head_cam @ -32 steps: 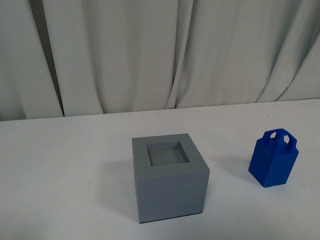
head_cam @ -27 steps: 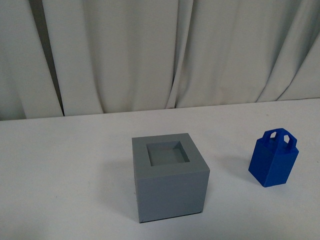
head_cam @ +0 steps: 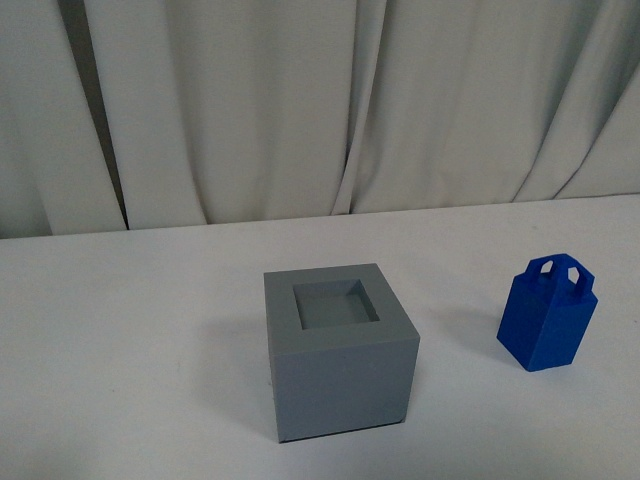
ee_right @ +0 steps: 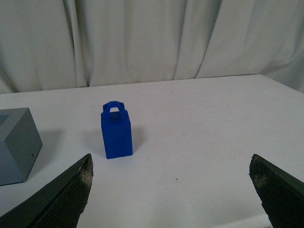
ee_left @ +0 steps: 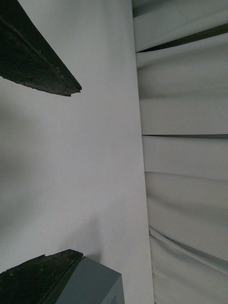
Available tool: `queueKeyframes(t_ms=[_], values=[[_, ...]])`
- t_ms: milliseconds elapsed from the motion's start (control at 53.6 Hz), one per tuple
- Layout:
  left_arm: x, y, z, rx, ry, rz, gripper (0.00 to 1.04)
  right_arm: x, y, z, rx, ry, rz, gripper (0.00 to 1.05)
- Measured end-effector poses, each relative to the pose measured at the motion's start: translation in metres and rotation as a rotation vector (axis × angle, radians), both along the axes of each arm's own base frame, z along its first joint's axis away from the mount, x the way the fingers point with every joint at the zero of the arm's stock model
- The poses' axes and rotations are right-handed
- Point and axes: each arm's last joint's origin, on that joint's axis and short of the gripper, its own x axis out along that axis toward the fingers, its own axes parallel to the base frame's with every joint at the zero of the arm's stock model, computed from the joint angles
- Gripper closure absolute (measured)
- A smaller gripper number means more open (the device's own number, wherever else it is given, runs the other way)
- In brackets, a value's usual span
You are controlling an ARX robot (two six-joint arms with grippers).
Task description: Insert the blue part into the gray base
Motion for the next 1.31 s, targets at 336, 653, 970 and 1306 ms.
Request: queueKeyframes(t_ms=[336,653,970,1306], values=[[0.0,0.0,0.0,0.0,0.0,0.0,0.06,0.0,0.0,0.0,-0.005,0.006,0.012,0.07],[0.0,0.0,0.0,0.0,0.0,0.0,0.06,0.023,-0.004,0.028,-0.083,0.399,0.205,0.07],[0.0,0.0,0.0,0.0,0.0,0.0,0.06,0.079,-0.003,0.081,-0.069,0.673,0.282,0.07],[0.0,0.0,0.0,0.0,0.0,0.0,0.06,0.166,-0.009,0.108,-0.088,0.895,0.25,0.07]])
